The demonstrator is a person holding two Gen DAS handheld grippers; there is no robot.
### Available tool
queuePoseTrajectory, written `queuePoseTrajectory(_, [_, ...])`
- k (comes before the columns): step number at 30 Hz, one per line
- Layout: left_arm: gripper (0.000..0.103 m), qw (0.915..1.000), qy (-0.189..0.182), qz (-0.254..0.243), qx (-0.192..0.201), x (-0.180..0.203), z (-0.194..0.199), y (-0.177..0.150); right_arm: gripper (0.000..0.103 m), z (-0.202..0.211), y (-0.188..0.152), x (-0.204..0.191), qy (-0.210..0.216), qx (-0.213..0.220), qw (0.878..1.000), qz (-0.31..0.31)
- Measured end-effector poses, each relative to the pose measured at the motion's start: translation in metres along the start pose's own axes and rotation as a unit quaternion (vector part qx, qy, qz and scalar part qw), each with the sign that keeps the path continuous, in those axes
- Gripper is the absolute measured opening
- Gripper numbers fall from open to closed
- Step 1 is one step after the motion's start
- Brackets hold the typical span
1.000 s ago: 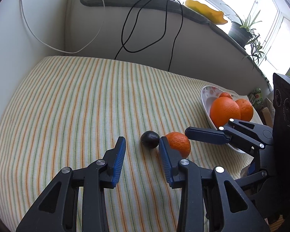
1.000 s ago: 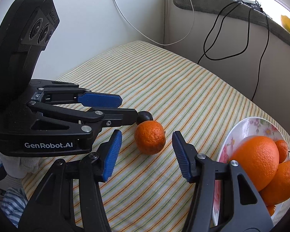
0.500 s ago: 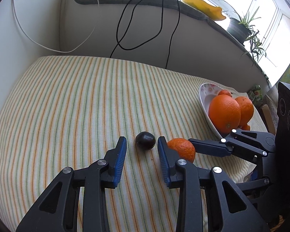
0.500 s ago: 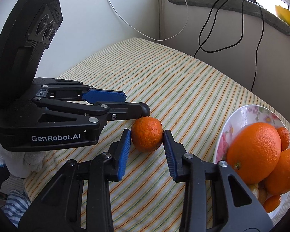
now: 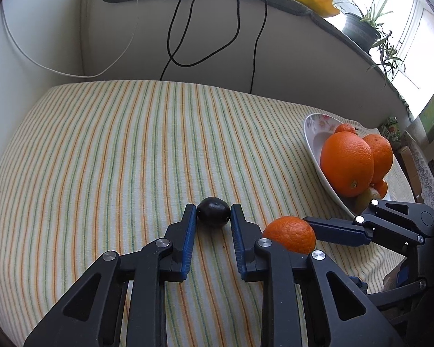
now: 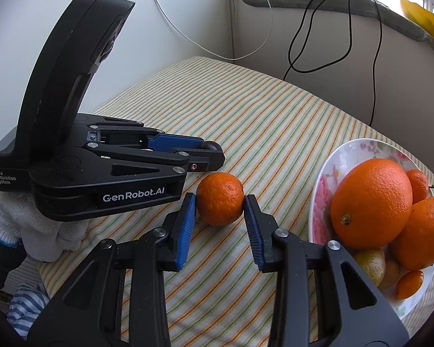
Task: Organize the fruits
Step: 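Grasp the dark plum with the left gripper while the right gripper grasps the tangerine, then carry the plum and tangerine over the plate and open both grippers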
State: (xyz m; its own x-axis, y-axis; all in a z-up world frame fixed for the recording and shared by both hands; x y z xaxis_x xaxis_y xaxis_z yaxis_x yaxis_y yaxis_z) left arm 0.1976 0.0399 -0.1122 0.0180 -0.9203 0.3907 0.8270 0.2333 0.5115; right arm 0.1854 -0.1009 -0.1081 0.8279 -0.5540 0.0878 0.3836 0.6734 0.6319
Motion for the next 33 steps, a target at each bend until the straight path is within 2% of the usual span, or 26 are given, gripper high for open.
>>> queuePoseTrajectory(14, [0.022,0.9997,-0.004,0.000,0.026,0.007,0.023,-0.002,0.035,0.028,-0.002,0.000,-0.003,0.029,1.000,-0.008])
queuePoseTrajectory(24, [0.022,0.9987,-0.028,-0.015,0.040,0.039,0.039,-0.005,0.035,0.068,-0.015,0.011,-0.013,0.057,0.998,-0.027])
queuePoseTrajectory(33, [0.022,0.9968,-0.056,-0.038,0.044,0.075,0.046,-0.014,0.035,0.108,-0.030,0.047,-0.049,0.072,0.995,-0.047])
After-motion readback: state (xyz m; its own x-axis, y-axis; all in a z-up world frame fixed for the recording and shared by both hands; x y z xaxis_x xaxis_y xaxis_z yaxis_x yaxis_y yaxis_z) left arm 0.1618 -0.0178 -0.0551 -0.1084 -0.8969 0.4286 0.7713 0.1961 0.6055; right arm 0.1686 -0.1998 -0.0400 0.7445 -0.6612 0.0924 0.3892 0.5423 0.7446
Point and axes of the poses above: each gripper's, at about its wrist camera, not at the fingertips, and z roughly against the way its jaws point, x to its right, y to its top, the point moved 2 cm from there along -z, roughly the way its jaws point, and after that the axes turned 15 degrees about z, right-handed, at the moved point
